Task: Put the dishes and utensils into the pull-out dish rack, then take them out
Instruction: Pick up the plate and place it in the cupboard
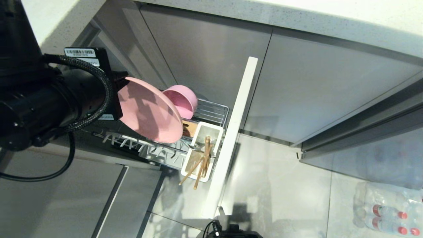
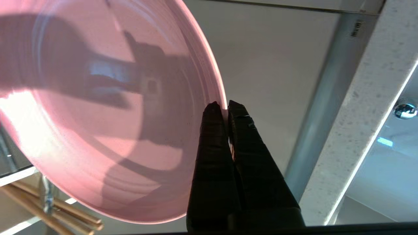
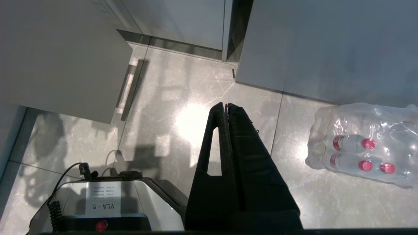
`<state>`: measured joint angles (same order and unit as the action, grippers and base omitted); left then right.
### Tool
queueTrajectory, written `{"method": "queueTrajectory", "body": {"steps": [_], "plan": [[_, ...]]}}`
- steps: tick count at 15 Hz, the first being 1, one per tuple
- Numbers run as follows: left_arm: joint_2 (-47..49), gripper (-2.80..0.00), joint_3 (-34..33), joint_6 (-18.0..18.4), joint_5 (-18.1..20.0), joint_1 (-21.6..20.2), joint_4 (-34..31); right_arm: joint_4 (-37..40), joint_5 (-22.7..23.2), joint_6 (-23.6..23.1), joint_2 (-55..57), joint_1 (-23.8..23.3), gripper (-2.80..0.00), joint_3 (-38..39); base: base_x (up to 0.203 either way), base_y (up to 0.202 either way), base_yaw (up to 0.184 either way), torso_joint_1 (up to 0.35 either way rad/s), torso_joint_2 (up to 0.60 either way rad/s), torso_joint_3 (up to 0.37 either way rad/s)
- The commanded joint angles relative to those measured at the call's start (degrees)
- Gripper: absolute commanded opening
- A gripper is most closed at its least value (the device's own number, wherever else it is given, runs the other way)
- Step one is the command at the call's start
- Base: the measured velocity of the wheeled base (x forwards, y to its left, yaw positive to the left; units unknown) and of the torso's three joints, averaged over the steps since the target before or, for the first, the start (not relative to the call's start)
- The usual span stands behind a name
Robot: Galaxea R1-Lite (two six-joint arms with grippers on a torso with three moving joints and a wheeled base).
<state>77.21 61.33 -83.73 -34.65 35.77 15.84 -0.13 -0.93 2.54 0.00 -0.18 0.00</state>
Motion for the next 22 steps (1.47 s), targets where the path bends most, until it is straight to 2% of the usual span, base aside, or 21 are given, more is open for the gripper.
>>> {"method": "queueTrajectory", "body": {"steps": [1, 4, 7, 10, 14, 22], "plan": [[-0.81, -2.80, -1.19, -0.55, 0.05, -0.05, 0.30, 0.05, 0.05, 0.01, 0.00, 0.01, -2.80, 0.00, 0.000, 0.000, 0.000, 0.000, 0.00, 0.000], [-1.61, -2.80, -4.54, -0.39, 0.90, -0.08, 5.35, -0.02, 0.01, 0.01, 0.07, 0.01, -2.80, 0.00, 0.000, 0.000, 0.000, 0.000, 0.00, 0.000], [-2.07, -2.80, -6.71, -0.39, 1.81, -0.09, 6.32, 0.00, 0.05, 0.01, 0.04, 0.01, -2.80, 0.00, 0.000, 0.000, 0.000, 0.000, 0.00, 0.000], [-2.32, -2.80, -8.59, -0.29, 2.39, -0.78, 9.90, -0.04, -0.03, 0.01, 0.00, 0.01, -2.80, 0.00, 0.000, 0.000, 0.000, 0.000, 0.00, 0.000], [-2.15, -2.80, -9.65, -0.42, 2.62, -0.89, 11.28, 0.04, -0.03, 0.01, 0.00, 0.01, -2.80, 0.00, 0.000, 0.000, 0.000, 0.000, 0.00, 0.000], [-1.01, -2.80, -11.23, -0.73, 5.55, -3.25, 15.27, 0.03, 0.04, 0.01, 0.04, 0.01, -2.80, 0.00, 0.000, 0.000, 0.000, 0.000, 0.00, 0.000]]}}
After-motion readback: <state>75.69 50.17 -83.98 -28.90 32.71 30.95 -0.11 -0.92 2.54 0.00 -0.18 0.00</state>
